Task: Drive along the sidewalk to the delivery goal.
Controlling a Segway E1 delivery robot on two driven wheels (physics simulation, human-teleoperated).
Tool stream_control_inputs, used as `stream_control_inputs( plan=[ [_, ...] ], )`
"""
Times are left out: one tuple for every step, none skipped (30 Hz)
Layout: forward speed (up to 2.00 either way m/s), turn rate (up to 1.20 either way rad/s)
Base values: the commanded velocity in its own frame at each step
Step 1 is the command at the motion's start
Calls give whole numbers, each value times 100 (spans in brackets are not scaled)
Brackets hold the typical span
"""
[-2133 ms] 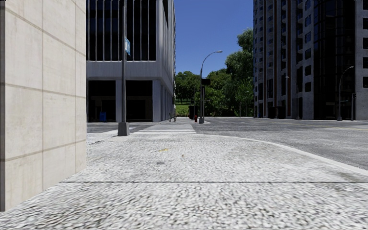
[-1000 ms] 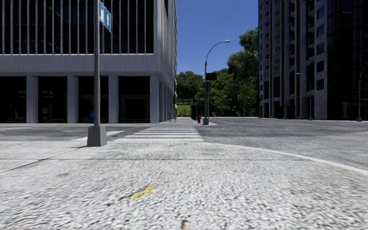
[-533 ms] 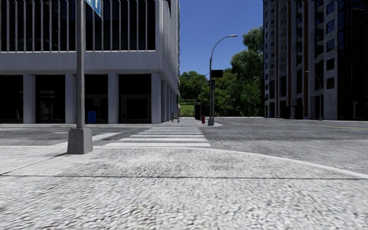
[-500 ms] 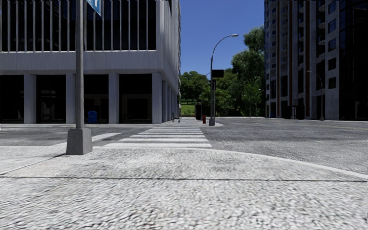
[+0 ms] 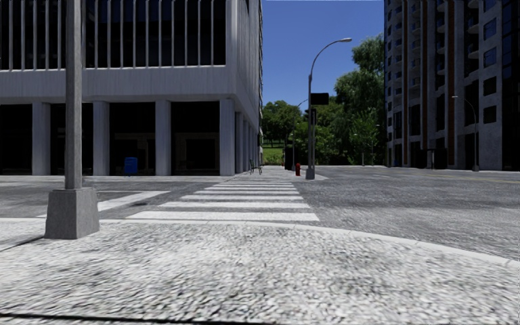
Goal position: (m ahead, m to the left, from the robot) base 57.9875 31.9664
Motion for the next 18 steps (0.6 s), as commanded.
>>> stream_control_inputs(
  plan=[
    [200, 0],
    [200, 0],
    [200, 0],
    [200, 0],
    [200, 0],
    [200, 0],
    [200, 0],
    [200, 0],
    [200, 0],
    [200, 0],
    [200, 0],
    [200, 0],
    [200, 0],
    [200, 0],
    [200, 0],
    [200, 0],
    [200, 0],
    [200, 0]
  ],
)
